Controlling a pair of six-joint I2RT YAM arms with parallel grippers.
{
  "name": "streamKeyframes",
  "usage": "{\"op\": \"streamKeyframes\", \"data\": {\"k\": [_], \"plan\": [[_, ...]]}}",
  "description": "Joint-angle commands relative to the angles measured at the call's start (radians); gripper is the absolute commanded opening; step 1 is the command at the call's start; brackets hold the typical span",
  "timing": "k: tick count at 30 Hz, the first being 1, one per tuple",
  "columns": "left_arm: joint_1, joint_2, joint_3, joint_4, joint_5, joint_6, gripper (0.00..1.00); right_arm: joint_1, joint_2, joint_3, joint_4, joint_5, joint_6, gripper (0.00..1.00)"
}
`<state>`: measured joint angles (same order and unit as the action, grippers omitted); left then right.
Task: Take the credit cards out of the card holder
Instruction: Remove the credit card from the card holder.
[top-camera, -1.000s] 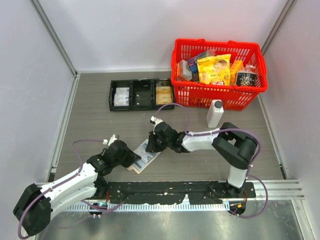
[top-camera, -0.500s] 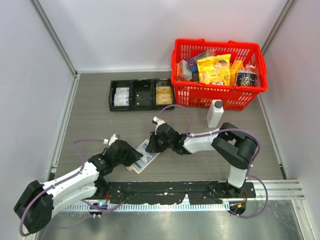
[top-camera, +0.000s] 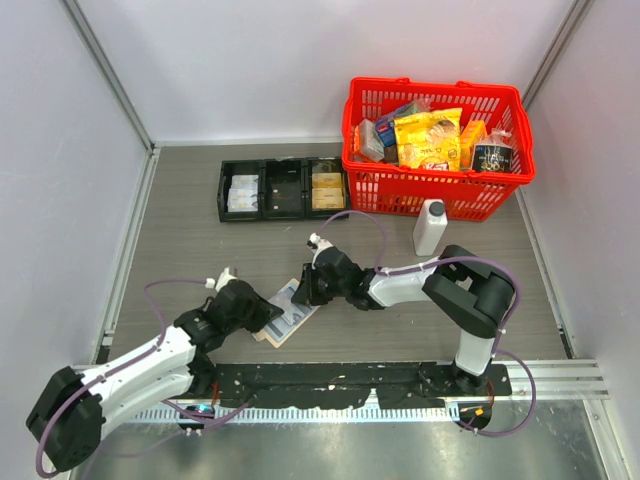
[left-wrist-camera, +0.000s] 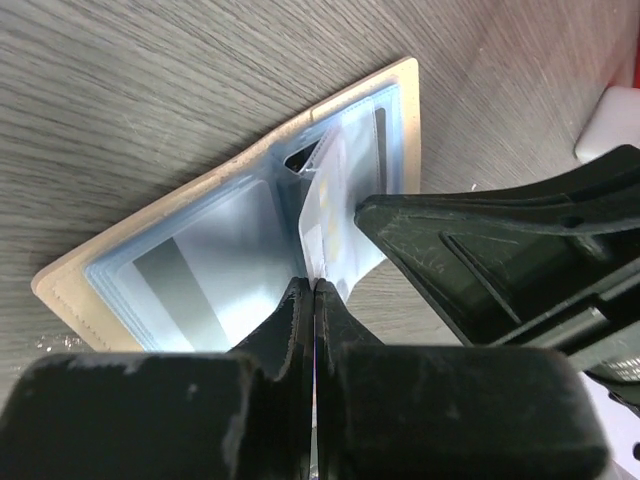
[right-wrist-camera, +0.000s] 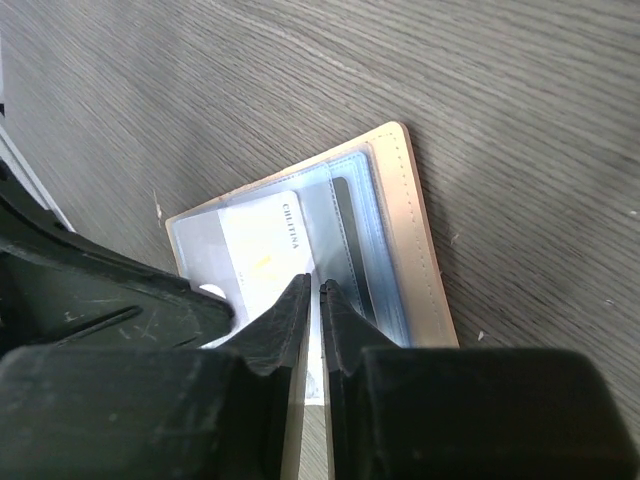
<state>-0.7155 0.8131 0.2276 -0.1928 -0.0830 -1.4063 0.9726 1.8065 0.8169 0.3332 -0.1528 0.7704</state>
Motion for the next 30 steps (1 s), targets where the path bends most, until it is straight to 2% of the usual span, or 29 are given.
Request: {"op": "streamKeyframes", "data": {"k": [1, 12, 17, 21, 23, 24, 27, 30], "plan": [[-0.004, -0.087, 0.016, -0.129, -0.034, -0.006, 0.0, -0.014, 0.044, -0.059, -0.111, 0.022, 0.0, 0.15], [-0.004, -0.373, 0.039, -0.39, -0.066, -0.028, 0.0, -0.035, -0.001, -0.065, -0.105, 0.059, 0.026, 0.15], [-0.005, -0.488, 0.036, -0.43, -0.073, -0.02, 0.0, -0.044, -0.036, -0.065, -0.114, 0.09, 0.027, 0.16], [-0.005, -0.59, 0.038, -0.402, -0.096, 0.021, 0.0, -0.049, -0.097, -0.076, -0.1, 0.107, 0.03, 0.21], [-0.004, -0.629, 0.039, -0.369, -0.106, 0.043, 0.0, -0.049, -0.154, -0.091, -0.08, 0.114, 0.035, 0.3], [-0.004, -0.646, 0.039, -0.346, -0.113, 0.056, 0.0, -0.049, -0.179, -0.108, -0.068, 0.117, 0.035, 0.39], [-0.004, -0.683, 0.038, -0.258, -0.138, 0.092, 0.0, -0.049, -0.309, -0.143, -0.04, 0.15, 0.036, 0.57], [-0.004, -0.68, 0.032, -0.153, -0.153, 0.113, 0.0, -0.049, -0.409, -0.185, 0.001, 0.19, 0.041, 0.66]]}}
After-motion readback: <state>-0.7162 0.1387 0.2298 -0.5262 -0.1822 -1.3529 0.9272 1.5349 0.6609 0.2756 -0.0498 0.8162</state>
